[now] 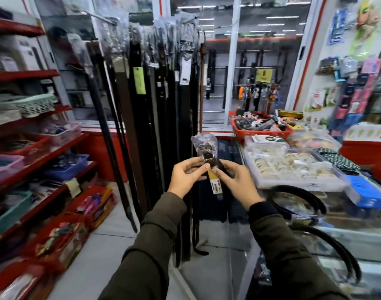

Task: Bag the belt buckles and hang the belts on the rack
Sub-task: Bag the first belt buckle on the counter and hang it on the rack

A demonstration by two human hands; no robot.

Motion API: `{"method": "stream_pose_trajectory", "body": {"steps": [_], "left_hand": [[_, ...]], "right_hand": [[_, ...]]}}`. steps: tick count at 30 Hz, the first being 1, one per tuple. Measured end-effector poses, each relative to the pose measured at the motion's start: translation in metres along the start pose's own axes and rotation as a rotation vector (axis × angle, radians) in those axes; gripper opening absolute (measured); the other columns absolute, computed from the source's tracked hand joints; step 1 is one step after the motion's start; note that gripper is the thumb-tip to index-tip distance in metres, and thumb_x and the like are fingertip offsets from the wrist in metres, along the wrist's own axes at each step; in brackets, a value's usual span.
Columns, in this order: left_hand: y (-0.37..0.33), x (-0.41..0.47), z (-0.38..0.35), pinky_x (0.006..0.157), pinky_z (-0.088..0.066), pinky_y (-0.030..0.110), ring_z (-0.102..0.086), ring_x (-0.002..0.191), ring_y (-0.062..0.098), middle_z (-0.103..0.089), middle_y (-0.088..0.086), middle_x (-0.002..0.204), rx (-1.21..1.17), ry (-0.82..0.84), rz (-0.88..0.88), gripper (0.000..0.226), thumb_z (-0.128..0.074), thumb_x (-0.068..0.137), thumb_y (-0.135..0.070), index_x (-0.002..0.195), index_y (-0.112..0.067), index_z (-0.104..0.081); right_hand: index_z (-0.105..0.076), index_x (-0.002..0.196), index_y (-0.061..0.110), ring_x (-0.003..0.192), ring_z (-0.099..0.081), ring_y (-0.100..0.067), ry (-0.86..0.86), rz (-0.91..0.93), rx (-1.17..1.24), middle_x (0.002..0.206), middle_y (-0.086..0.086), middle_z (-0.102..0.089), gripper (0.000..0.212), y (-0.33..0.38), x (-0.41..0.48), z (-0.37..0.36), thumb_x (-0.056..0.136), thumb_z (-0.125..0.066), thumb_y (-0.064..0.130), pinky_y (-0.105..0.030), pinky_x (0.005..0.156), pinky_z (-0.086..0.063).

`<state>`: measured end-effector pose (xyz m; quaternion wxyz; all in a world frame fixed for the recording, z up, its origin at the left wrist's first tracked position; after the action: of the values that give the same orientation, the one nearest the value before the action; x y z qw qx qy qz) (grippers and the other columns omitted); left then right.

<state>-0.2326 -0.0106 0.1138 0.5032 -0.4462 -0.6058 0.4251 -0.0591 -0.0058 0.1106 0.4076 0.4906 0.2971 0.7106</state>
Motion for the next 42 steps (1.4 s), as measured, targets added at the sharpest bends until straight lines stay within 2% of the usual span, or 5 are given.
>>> {"method": "stream_pose_trajectory", "body": {"steps": [4, 9, 20, 25, 42], "left_hand": [[-0.008, -0.001, 0.019, 0.075, -0.063, 0.023, -0.076, 0.079, 0.004, -0.076, 0.001, 0.092, -0.014, -0.027, -0.044, 0.025, -0.066, 0.092, 0.005, 0.117, 0.003, -0.068], [-0.036, 0.001, 0.043, 0.078, -0.062, 0.023, -0.077, 0.086, 0.005, -0.076, 0.005, 0.100, -0.056, -0.086, -0.116, 0.030, -0.070, 0.091, 0.001, 0.121, 0.002, -0.068], [-0.116, 0.032, 0.099, 0.095, -0.060, 0.041, -0.077, 0.100, 0.023, -0.081, 0.007, 0.098, -0.211, -0.302, -0.246, 0.019, -0.077, 0.087, -0.009, 0.104, -0.017, -0.078], [-0.170, 0.048, 0.124, 0.100, -0.057, 0.042, -0.073, 0.112, 0.026, -0.079, 0.009, 0.111, -0.159, -0.293, -0.365, 0.030, -0.073, 0.092, -0.011, 0.121, -0.011, -0.073], [-0.279, 0.073, 0.165, 0.068, -0.060, 0.020, -0.076, 0.080, 0.010, -0.078, 0.008, 0.100, -0.249, -0.365, -0.555, 0.014, -0.072, 0.092, -0.009, 0.104, -0.015, -0.075]], "right_hand": [[-0.071, 0.126, 0.024, 0.122, -0.061, -0.007, -0.091, 0.102, -0.075, 0.127, 0.006, -0.066, 0.036, 0.008, 0.006, -0.022, 0.090, -0.074, 0.032, -0.030, 0.103, -0.051], [-0.082, 0.102, 0.011, 0.089, -0.077, -0.012, -0.097, 0.027, 0.108, 0.092, -0.002, -0.081, 0.027, 0.033, 0.031, -0.043, 0.081, -0.084, 0.028, -0.036, 0.088, -0.062], [-0.077, 0.108, 0.009, 0.098, -0.078, -0.021, 0.056, 0.119, 0.427, 0.102, -0.010, -0.080, 0.018, 0.118, 0.112, -0.102, 0.091, -0.075, 0.011, -0.040, 0.084, -0.065], [-0.077, 0.112, 0.008, 0.096, -0.078, -0.018, 0.004, 0.230, 0.481, 0.100, -0.007, -0.081, 0.022, 0.166, 0.149, -0.122, 0.091, -0.075, 0.014, -0.028, 0.077, -0.064], [-0.081, 0.102, 0.013, 0.088, -0.078, -0.035, -0.045, 0.355, 0.442, 0.091, -0.008, -0.082, 0.023, 0.273, 0.229, -0.157, 0.087, -0.075, 0.030, -0.057, 0.082, -0.062]]}}
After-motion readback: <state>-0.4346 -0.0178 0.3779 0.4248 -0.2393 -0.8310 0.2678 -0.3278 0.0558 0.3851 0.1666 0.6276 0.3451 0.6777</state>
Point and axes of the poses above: each hand's wrist, its own x-axis towards the middle knuckle, its own z-axis out of the back of the hand, y = z × x, the point moved 1 cm from there along x, towards the middle knuckle
